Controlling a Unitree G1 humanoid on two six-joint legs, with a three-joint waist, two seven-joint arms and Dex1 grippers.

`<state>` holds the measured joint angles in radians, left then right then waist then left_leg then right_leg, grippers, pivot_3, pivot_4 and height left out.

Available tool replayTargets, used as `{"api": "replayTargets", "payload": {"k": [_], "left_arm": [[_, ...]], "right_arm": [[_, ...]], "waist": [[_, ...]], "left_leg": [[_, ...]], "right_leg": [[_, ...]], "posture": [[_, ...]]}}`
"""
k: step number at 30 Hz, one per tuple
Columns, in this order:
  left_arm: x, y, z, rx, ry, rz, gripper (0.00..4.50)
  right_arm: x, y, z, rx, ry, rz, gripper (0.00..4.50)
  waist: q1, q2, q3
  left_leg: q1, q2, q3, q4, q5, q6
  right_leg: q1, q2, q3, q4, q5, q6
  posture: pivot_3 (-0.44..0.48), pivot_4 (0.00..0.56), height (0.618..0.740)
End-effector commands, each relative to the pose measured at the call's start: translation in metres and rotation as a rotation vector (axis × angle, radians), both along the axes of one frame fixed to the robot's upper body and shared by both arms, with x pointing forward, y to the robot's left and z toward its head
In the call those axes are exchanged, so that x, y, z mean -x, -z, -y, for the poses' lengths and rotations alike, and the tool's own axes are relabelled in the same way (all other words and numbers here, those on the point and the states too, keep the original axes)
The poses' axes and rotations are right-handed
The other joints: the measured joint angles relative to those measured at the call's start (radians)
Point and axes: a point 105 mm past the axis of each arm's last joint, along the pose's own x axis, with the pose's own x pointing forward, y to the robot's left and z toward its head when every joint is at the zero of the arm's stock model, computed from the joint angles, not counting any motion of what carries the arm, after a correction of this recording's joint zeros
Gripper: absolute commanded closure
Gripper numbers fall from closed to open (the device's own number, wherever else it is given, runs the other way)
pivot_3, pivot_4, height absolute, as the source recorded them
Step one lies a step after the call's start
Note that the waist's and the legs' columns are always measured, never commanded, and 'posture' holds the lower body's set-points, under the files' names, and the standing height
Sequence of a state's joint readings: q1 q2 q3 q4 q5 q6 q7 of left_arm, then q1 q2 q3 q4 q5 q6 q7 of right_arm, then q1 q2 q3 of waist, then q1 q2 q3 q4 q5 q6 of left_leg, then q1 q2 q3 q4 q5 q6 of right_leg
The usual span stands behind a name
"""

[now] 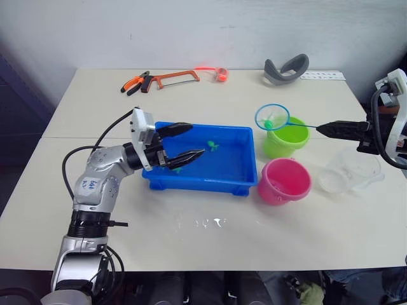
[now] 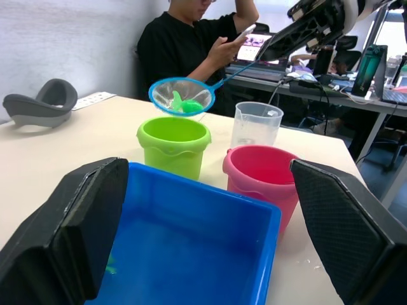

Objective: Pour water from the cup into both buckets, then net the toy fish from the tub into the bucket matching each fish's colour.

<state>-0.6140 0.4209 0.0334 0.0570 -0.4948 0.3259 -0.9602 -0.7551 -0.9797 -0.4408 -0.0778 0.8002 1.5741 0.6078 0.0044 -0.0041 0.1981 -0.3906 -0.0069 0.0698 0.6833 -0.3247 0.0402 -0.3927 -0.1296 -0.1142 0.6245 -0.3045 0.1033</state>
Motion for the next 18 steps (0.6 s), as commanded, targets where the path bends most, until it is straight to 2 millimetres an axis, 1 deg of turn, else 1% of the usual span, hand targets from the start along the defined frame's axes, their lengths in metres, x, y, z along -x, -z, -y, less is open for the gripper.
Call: {"api": "replayTargets", "payload": {"k": [1,5,8,12,15,18], "left_arm": [[-0.003,-0.009,0.005,0.002,0.001,0.041,0.08],[-0.005,-0.009,0.007,0.003,0.009,0.045,0.08],[-0.005,-0.009,0.007,0.003,0.011,0.045,0.08],[-0.005,-0.007,0.006,0.002,0.014,0.041,0.08],[-0.005,-0.004,0.007,0.003,0.022,0.033,0.08],[-0.004,-0.002,0.007,0.006,0.027,0.028,0.08]], "right_arm": [[-0.011,-0.003,0.022,0.100,0.127,0.095,4.50],[-0.024,0.010,0.037,0.298,0.189,0.179,4.50],[-0.026,0.016,0.041,0.448,0.167,0.235,4.50],[-0.026,0.015,0.044,0.669,0.125,0.357,4.50],[-0.024,0.011,0.043,0.797,0.083,0.455,4.50],[-0.021,0.012,0.039,0.971,0.004,0.554,4.50]], "waist": [[0.002,0.000,0.000],[0.003,0.000,0.000],[0.005,0.000,0.000],[0.016,0.000,0.000],[0.019,0.000,0.000],[0.020,0.000,0.000]], "left_leg": [[0.000,0.000,0.000,0.000,0.000,0.000],[0.000,-0.001,0.001,0.000,0.000,0.000],[0.000,-0.001,0.001,0.000,0.000,0.000],[0.000,-0.001,0.001,0.000,0.000,0.000],[0.000,-0.001,0.002,0.000,0.000,0.000],[0.000,-0.001,0.002,0.000,0.000,0.000]], "right_leg": [[0.000,0.000,0.000,0.000,0.000,0.000],[0.000,0.003,-0.001,0.000,0.000,0.000],[-0.001,0.003,-0.001,0.000,0.000,0.000],[0.000,0.003,-0.003,0.000,0.000,0.001],[0.000,0.003,-0.004,0.000,0.000,0.001],[0.000,0.003,-0.005,0.000,0.000,0.001]], "posture": [[0.000,0.150,0.740],[0.000,0.150,0.740],[0.000,0.150,0.740],[0.000,0.150,0.740],[0.000,0.150,0.740],[0.000,0.150,0.740]]}}
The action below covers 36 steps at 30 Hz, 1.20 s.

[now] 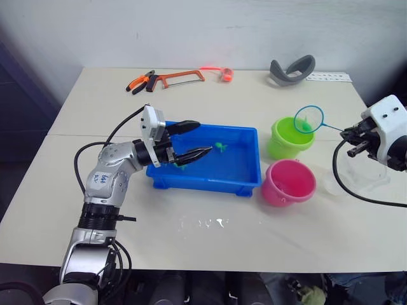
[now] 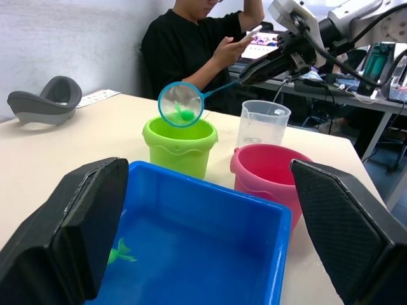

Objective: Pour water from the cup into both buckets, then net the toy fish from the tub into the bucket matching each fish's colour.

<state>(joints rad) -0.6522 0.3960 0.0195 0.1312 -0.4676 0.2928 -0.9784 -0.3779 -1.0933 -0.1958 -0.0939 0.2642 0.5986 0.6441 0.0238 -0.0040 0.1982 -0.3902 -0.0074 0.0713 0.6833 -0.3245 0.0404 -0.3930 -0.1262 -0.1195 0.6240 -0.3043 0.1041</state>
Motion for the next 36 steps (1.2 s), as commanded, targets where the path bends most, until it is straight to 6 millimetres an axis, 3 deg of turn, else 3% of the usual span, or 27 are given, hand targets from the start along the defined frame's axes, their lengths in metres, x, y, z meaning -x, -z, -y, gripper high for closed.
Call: {"api": "replayTargets", "payload": {"k": [1,5,13,15,18,22,26,28,32,34,36], "left_arm": [[0.004,-0.004,0.001,0.010,0.018,0.031,0.08],[0.003,-0.002,0.001,0.008,0.023,0.028,0.08],[0.003,0.001,-0.005,-0.010,0.022,0.049,0.08],[0.004,0.002,-0.008,-0.010,0.022,0.051,0.08],[0.006,0.002,-0.016,-0.012,0.017,0.052,0.08],[0.006,0.002,-0.043,-0.009,-0.036,0.068,0.08],[0.004,0.005,-0.080,-0.018,-0.141,0.090,0.08],[0.008,0.006,-0.097,-0.025,-0.179,0.082,0.08],[0.015,0.010,-0.110,-0.047,-0.203,0.070,0.08],[0.019,0.012,-0.114,-0.064,-0.214,0.064,0.08],[0.022,0.012,-0.114,-0.068,-0.217,0.063,0.08]], "right_arm": [[0.006,-0.016,-0.011,0.289,-0.115,0.130,4.50],[0.012,-0.010,-0.018,0.545,-0.222,0.197,4.50],[0.013,-0.009,-0.012,0.991,-0.274,0.380,4.50],[0.011,-0.014,-0.010,0.890,-0.223,0.424,4.50],[0.009,-0.025,-0.017,0.547,-0.174,0.439,4.50],[0.011,-0.031,-0.058,-0.012,-0.315,0.311,4.50],[0.012,-0.032,-0.091,-0.196,-0.402,0.132,4.50],[0.011,-0.024,-0.107,-0.193,-0.406,0.007,4.50],[0.005,-0.020,-0.120,-0.098,-0.380,-0.030,4.50],[0.000,-0.012,-0.126,0.123,-0.409,0.036,4.50],[-0.004,-0.008,-0.129,0.238,-0.414,0.094,4.50]], "waist": [[0.001,0.000,0.000],[0.002,0.000,0.000],[-0.001,0.000,0.000],[-0.001,0.000,0.000],[-0.004,0.000,0.000],[-0.008,0.000,0.000],[-0.010,0.001,0.001],[-0.013,0.001,0.001],[-0.004,0.001,0.001],[0.000,0.001,0.001],[0.001,0.001,0.001]], "left_leg": [[0.000,0.000,0.000,0.000,0.000,0.000],[0.000,0.000,0.000,0.000,0.000,0.000],[0.001,0.000,0.000,0.000,0.000,-0.001],[0.001,0.000,0.000,0.000,0.000,-0.001],[0.001,0.001,-0.001,0.000,0.001,-0.001],[0.002,0.002,-0.001,0.000,0.001,-0.001],[0.002,0.003,-0.002,0.000,0.001,-0.002],[0.001,0.003,-0.003,0.000,0.001,-0.002],[0.000,0.002,-0.005,0.000,0.001,-0.001],[-0.001,0.001,-0.005,0.000,0.000,-0.001],[-0.001,0.000,-0.005,0.000,0.000,0.000]], "right_leg": [[0.000,0.000,0.000,0.000,0.000,0.000],[0.000,0.000,-0.001,0.000,0.000,0.000],[0.001,0.000,-0.001,0.000,0.000,0.000],[0.001,0.000,0.001,0.000,0.000,0.000],[0.002,0.002,0.000,-0.001,0.000,0.000],[0.002,0.003,0.000,0.000,0.000,0.000],[0.001,0.002,0.001,0.001,0.000,-0.001],[0.001,-0.003,0.001,0.001,0.000,-0.001],[0.001,-0.005,0.003,0.000,0.000,-0.001],[0.001,-0.006,0.003,-0.001,0.000,-0.001],[0.001,-0.005,0.002,-0.002,0.000,-0.001]], "posture": [[0.000,0.150,0.740],[0.000,0.150,0.740],[0.000,0.150,0.740],[0.000,0.150,0.740],[0.000,0.150,0.740],[0.000,0.150,0.740],[0.000,0.150,0.740],[0.000,0.150,0.740],[0.000,0.150,0.740],[0.000,0.150,0.740],[0.000,0.150,0.740]]}}
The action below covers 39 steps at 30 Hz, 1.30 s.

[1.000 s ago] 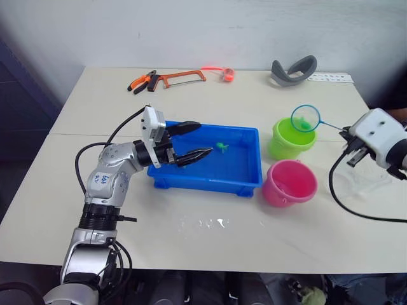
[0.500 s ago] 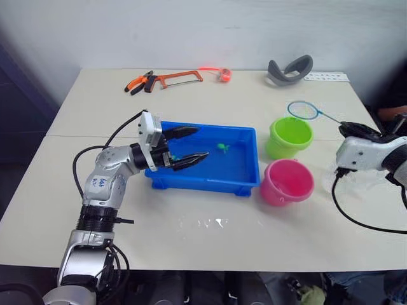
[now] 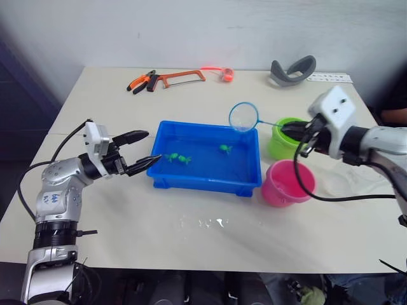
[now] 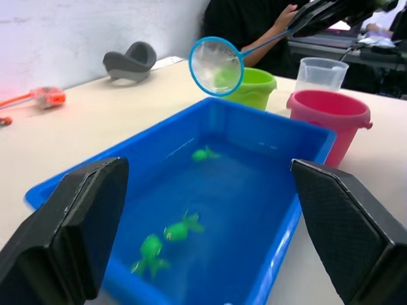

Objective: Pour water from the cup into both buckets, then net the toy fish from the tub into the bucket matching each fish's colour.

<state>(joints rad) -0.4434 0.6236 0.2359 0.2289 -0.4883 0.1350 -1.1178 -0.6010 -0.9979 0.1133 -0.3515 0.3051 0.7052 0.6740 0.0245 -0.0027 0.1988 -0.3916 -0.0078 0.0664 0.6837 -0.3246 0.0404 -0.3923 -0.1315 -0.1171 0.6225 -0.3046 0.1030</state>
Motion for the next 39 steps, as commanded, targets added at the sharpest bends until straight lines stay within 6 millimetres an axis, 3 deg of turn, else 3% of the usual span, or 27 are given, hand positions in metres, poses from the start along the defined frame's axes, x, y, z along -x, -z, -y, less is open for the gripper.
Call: {"api": "replayTargets", "payload": {"k": [1,8,16,24,30,33,37,39], "left_arm": [[0.008,-0.015,0.001,0.005,0.013,0.058,0.08],[0.012,-0.016,0.007,0.005,0.021,0.043,0.08],[0.008,-0.019,0.016,-0.010,0.026,0.026,0.08],[0.009,-0.022,0.024,-0.015,0.047,0.021,0.08],[0.011,-0.022,0.026,-0.014,0.052,0.020,0.08],[0.011,-0.022,0.026,-0.012,0.053,0.020,0.08],[0.010,-0.022,0.027,-0.009,0.055,0.020,0.08],[0.010,-0.022,0.027,-0.008,0.054,0.021,0.08]], "right_arm": [[-0.006,-0.010,-0.006,0.164,-0.018,0.213,4.50],[-0.020,0.004,-0.015,0.379,-0.093,0.410,4.50],[-0.024,0.023,-0.020,0.475,-0.191,0.451,4.50],[-0.028,0.050,-0.012,0.616,-0.243,0.432,4.50],[-0.022,0.053,-0.024,0.542,-0.282,0.361,4.50],[-0.021,0.052,-0.033,0.413,-0.261,0.265,4.50],[-0.009,0.062,-0.044,0.218,-0.271,0.042,4.50],[-0.004,0.069,-0.041,0.104,-0.216,-0.138,4.50]], "waist": [[-0.002,0.000,0.000],[-0.008,0.000,0.000],[-0.013,0.000,0.000],[-0.018,0.000,0.000],[-0.028,0.000,0.000],[-0.028,0.000,0.000],[-0.026,0.000,0.000],[-0.023,0.000,0.000]], "left_leg": [[0.000,0.000,0.000,0.000,0.000,0.000],[0.001,0.000,0.003,0.000,0.000,0.000],[0.001,0.000,0.003,0.000,0.000,0.000],[0.001,0.000,0.003,0.000,0.000,0.000],[0.001,0.001,0.002,0.000,0.001,-0.001],[0.001,0.001,0.002,0.000,0.001,-0.001],[0.001,0.001,0.002,0.000,0.001,-0.001],[0.001,0.001,0.002,0.000,0.001,-0.001]], "right_leg": [[0.000,0.001,0.000,0.000,0.000,0.000],[-0.001,0.002,-0.003,0.001,0.000,0.001],[0.000,0.003,-0.003,0.002,0.000,0.001],[0.000,0.003,-0.003,0.002,0.000,0.001],[0.000,0.003,-0.002,0.002,0.000,0.001],[0.000,0.003,-0.003,0.002,0.000,0.000],[0.000,0.004,-0.002,0.002,0.000,0.000],[0.000,0.004,-0.002,0.002,0.000,0.000]], "posture": [[0.000,0.150,0.740],[0.000,0.150,0.740],[0.000,0.150,0.740],[0.000,0.150,0.740],[0.000,0.150,0.740],[0.000,0.150,0.740],[0.000,0.150,0.740],[0.000,0.150,0.740]]}}
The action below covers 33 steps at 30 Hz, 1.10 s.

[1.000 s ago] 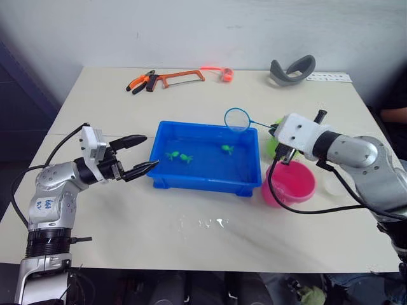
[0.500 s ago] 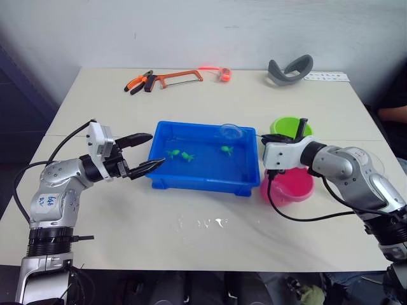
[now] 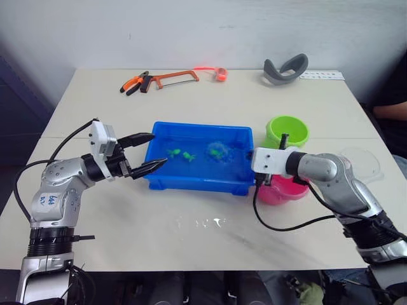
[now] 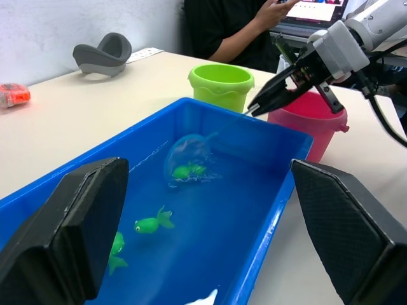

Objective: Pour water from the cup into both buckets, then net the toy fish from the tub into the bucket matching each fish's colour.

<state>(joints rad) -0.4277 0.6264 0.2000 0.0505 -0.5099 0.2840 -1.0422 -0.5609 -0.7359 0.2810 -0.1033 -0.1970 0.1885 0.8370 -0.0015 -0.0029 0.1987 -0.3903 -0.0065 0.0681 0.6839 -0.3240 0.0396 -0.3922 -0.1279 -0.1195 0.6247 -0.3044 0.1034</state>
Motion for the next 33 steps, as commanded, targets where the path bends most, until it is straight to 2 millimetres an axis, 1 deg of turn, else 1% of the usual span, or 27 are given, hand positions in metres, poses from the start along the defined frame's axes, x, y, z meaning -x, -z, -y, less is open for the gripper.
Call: {"api": "replayTargets", "payload": {"k": [1,3,8,10,13,17,23,27,32,33], "left_arm": [[0.002,-0.011,0.004,0.011,0.020,0.049,0.08],[0.002,-0.011,0.004,0.012,0.019,0.050,0.08],[0.001,-0.009,0.005,0.019,0.016,0.050,0.08],[0.002,-0.008,0.005,0.022,0.017,0.050,0.08],[0.002,-0.007,0.007,0.027,0.024,0.051,0.08],[0.001,-0.008,0.010,0.032,0.040,0.056,0.08],[-0.001,-0.010,0.017,0.035,0.069,0.064,0.08],[-0.002,-0.012,0.021,0.034,0.088,0.066,0.08],[-0.003,-0.017,0.031,0.044,0.116,0.069,0.08],[-0.004,-0.022,0.035,0.067,0.126,0.080,0.08]], "right_arm": [[0.016,0.001,0.005,-0.186,0.118,-0.329,4.50],[0.023,0.005,0.008,-0.244,0.171,-0.470,4.50],[0.028,0.000,0.011,-0.455,0.289,-0.685,4.50],[0.032,-0.006,0.012,-0.516,0.301,-0.739,4.50],[0.037,-0.024,0.014,-0.604,0.291,-0.792,4.50],[0.042,-0.044,0.019,-0.677,0.274,-0.818,4.50],[0.040,-0.071,0.033,-0.794,0.298,-0.811,4.50],[0.041,-0.097,0.052,-0.893,0.288,-0.762,4.50],[0.043,-0.114,0.078,-0.930,0.327,-0.695,4.50],[0.042,-0.117,0.088,-0.941,0.355,-0.674,4.50]], "waist": [[0.006,0.000,0.000],[0.007,0.000,0.000],[0.003,0.000,0.000],[0.002,0.000,0.000],[0.002,0.000,0.000],[0.002,0.000,0.000],[0.002,0.000,0.000],[0.002,0.000,0.000],[0.004,0.000,0.000],[0.004,0.000,0.000]], "left_leg": [[0.000,0.000,-0.001,0.000,0.000,0.000],[0.000,-0.001,-0.001,0.000,0.000,0.000],[0.000,0.000,-0.002,0.000,0.000,0.000],[0.000,0.000,-0.002,0.000,0.000,0.000],[0.000,-0.001,-0.001,0.000,0.000,0.000],[0.000,-0.001,-0.001,0.000,0.000,0.000],[-0.001,-0.001,-0.001,0.000,0.000,0.000],[0.000,-0.001,0.000,-0.001,0.000,0.000],[-0.001,-0.001,0.000,-0.001,0.000,0.000],[-0.001,-0.001,0.000,-0.001,0.000,0.000]], "right_leg": [[0.000,0.000,0.000,0.000,0.000,0.000],[0.001,-0.001,0.002,0.000,0.000,0.000],[0.001,-0.002,0.002,0.000,0.000,0.000],[0.000,-0.002,0.002,0.000,0.000,0.000],[0.000,-0.002,0.003,0.000,0.000,0.000],[0.000,-0.002,0.003,0.000,0.000,0.000],[0.000,-0.002,0.003,0.000,0.000,0.000],[-0.001,-0.002,0.003,0.000,0.000,0.000],[-0.001,-0.002,0.003,0.000,0.000,0.000],[-0.001,-0.002,0.003,0.000,0.000,0.000]], "posture": [[0.000,0.150,0.740],[0.000,0.150,0.740],[0.000,0.150,0.740],[0.000,0.150,0.740],[0.000,0.150,0.740],[0.000,0.150,0.740],[0.000,0.150,0.740],[0.000,0.150,0.740],[0.000,0.150,0.740],[0.000,0.150,0.740]]}}
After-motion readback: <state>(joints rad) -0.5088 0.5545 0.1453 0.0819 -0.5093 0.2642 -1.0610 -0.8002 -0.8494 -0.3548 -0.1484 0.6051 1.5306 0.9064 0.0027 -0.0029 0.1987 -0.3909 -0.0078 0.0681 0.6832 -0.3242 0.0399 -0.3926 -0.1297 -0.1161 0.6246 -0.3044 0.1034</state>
